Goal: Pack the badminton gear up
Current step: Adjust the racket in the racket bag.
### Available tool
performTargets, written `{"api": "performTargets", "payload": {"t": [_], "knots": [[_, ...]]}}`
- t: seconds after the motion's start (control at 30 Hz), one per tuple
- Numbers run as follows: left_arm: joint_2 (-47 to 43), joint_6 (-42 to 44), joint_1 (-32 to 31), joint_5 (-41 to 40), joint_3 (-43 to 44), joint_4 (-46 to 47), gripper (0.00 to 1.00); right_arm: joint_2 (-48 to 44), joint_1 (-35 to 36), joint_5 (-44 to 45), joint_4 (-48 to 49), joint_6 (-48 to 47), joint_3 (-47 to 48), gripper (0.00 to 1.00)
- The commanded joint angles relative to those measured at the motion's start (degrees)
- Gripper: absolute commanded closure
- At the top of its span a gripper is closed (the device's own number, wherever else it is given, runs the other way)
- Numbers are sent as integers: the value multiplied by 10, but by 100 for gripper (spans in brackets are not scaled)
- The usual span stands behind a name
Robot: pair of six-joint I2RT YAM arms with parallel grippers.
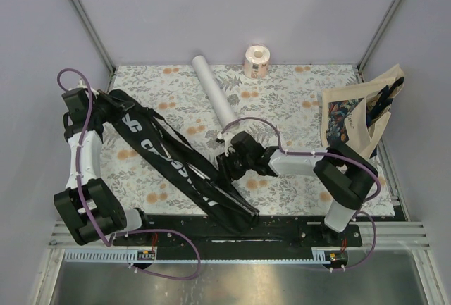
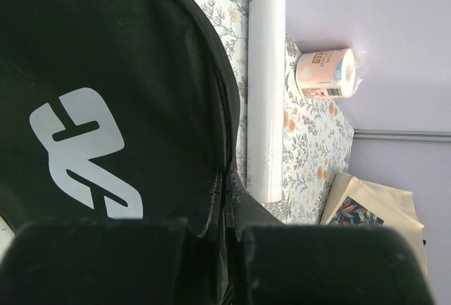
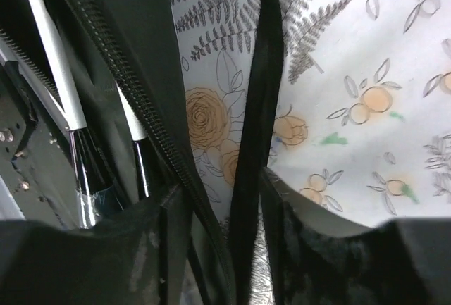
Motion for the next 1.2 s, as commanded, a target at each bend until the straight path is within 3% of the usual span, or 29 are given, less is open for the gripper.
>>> {"api": "performTargets", "payload": {"t": [0.0,0.03,0.07,0.23,0.33,0.5,0.57,0.63,0.77,1.0,1.17], "knots": [[-20,-8,4,9,5,32,100,8,12,-22,17,32,-11,75],[-20,-4,5,-4,10,17,100,-3,12,-10,-5,38,-11,93],[-22,-1,6,-15,15,5,100,-25,12,3,-29,41,-7,100],[-24,13,9,-105,54,-87,100,-210,17,81,-246,95,43,100],[-23,5,7,-116,51,-86,100,-276,34,116,-271,139,47,100],[9,14,7,-103,55,-101,100,-270,41,114,-242,175,17,100],[7,21,8,-102,55,-105,86,-273,41,114,-238,184,18,100],[-1,32,8,-117,61,-120,64,-283,41,122,-237,187,25,100],[-47,48,-19,-153,40,-145,43,-289,41,143,-238,189,36,100],[-215,70,-140,-288,-49,-214,26,-282,41,149,-235,193,32,100],[-293,81,-186,-263,-55,-277,20,-274,43,135,-213,210,25,100]]}}
